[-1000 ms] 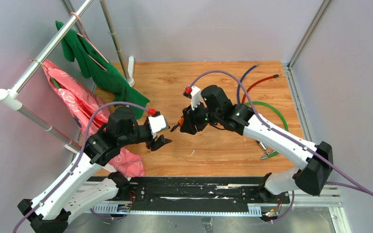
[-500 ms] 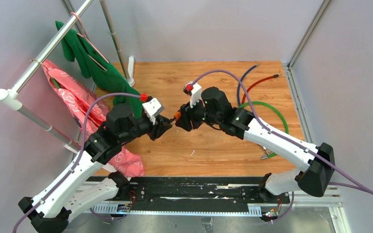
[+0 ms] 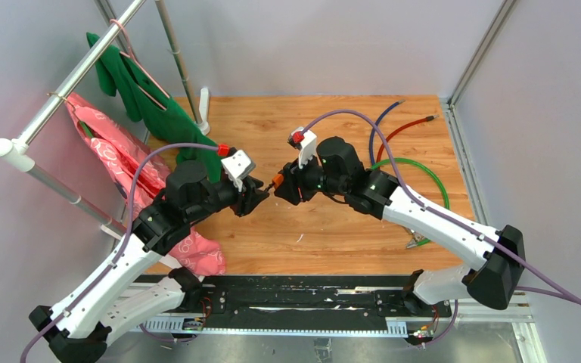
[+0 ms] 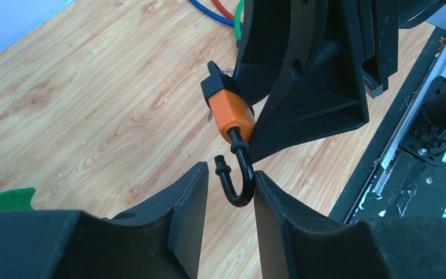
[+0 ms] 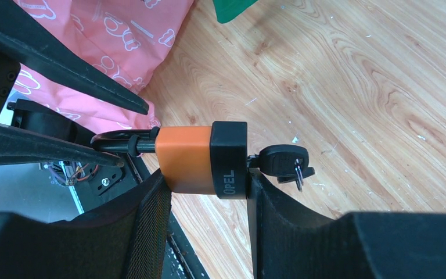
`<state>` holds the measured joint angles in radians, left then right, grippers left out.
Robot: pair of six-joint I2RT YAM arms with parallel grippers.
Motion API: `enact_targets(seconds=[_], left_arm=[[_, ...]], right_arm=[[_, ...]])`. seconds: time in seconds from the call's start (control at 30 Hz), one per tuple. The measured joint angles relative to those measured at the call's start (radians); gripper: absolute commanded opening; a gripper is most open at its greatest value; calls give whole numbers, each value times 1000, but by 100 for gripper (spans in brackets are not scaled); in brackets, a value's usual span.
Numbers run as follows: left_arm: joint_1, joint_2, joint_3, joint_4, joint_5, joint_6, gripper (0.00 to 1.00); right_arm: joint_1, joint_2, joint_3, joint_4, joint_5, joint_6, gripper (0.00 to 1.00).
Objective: Lock with the key
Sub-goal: Pick up the lock from the center of the board.
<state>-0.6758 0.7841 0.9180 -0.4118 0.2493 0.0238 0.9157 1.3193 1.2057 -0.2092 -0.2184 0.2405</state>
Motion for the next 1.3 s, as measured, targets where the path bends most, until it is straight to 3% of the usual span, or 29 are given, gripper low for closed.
enact_targets(seconds=[0.1,0.2,0.33,0.5,0.53,0.57,0.6,0.67,0.77,1.1,1.3], left_arm=[[0,2,0,0,-6,3,37],[0,5,-2,3,-6,8,17],[-3,6,-3,11,17,7,0],[-3,5,-11,23,38,0,0],[-3,5,-15,26,39,-6,0],[-3,4,-17,28,40,-12,0],[-3,3,-18,29,42,-18,0],[-3,-2,-19,31,43,-29,0],[-2,-9,-21,35,45,-32,0],[-2,-16,-61,-10,64,35,0],[-2,-27,-53,-54,211,122,0]], right_arm=[[0,-2,-1,1,2,0,0],[0,-2,-1,1,9,0,0],[0,-2,-1,9,18,0,0],[0,-2,-4,11,19,-1,2],[0,-2,-5,11,19,-2,12],[0,-2,-6,11,18,-4,32],[0,-2,-8,14,17,-10,42],[0,-3,-14,25,10,-29,58],[0,-17,-35,47,-12,-59,72],[-26,-105,-112,7,-107,-214,84],[-98,-237,-177,-8,-311,-328,85]])
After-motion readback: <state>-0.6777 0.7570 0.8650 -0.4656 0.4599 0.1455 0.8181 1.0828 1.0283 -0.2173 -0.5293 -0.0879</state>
